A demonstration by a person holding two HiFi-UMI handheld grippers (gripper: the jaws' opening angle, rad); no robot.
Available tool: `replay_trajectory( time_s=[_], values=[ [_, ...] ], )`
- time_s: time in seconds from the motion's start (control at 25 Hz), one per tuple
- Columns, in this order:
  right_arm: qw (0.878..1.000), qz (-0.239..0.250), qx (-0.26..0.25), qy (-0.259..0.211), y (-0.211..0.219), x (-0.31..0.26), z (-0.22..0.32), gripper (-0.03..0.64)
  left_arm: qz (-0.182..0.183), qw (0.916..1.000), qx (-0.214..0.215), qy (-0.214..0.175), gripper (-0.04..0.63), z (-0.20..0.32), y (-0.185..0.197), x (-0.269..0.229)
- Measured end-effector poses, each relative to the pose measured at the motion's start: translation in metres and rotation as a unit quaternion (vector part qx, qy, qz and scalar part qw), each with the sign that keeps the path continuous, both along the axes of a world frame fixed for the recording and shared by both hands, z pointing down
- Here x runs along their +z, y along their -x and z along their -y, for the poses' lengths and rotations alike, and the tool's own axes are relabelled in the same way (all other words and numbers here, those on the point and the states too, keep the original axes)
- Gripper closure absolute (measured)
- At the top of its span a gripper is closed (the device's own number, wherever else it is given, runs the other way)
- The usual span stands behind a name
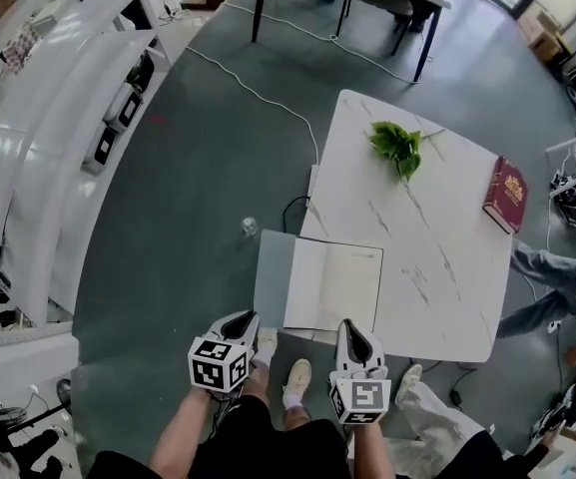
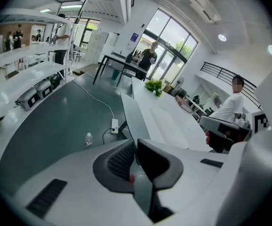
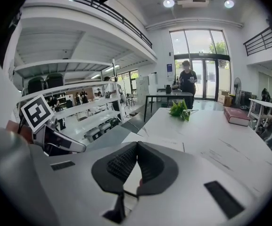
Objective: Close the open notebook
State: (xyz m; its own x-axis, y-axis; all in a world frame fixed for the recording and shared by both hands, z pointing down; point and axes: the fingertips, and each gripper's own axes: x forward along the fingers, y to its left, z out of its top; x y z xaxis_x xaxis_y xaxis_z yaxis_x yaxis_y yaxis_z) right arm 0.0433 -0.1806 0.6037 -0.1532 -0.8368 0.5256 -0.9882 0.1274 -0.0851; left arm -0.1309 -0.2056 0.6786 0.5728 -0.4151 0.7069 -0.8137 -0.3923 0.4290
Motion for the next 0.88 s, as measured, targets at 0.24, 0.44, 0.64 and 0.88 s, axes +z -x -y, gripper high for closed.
replay_trajectory(
  time_s=[0.24, 0.44, 0.64, 0.88],
  values=[
    [1.000, -0.009, 0.018, -0.017, -0.018, -0.021, -0.019, 0.600, -0.007, 0.9995, 0.009, -0.028, 0.560, -0.007, -0.016, -0.029],
    [0.999, -0.014, 0.034, -0.026, -0.033, -0.033, -0.036, 0.600, -0.009, 0.9985, 0.021, -0.049, 0.561, -0.013, -0.031, -0.049],
    [0.998, -0.013, 0.051, -0.034, -0.046, -0.042, -0.050, 0.600, -0.006, 0.9963, 0.044, -0.073, 0.561, -0.019, -0.050, -0.068],
    [0.997, -0.012, 0.071, -0.040, -0.065, -0.051, -0.065, 0.600, -0.005, 0.9931, 0.072, -0.093, 0.561, -0.027, -0.077, -0.086]
  ],
)
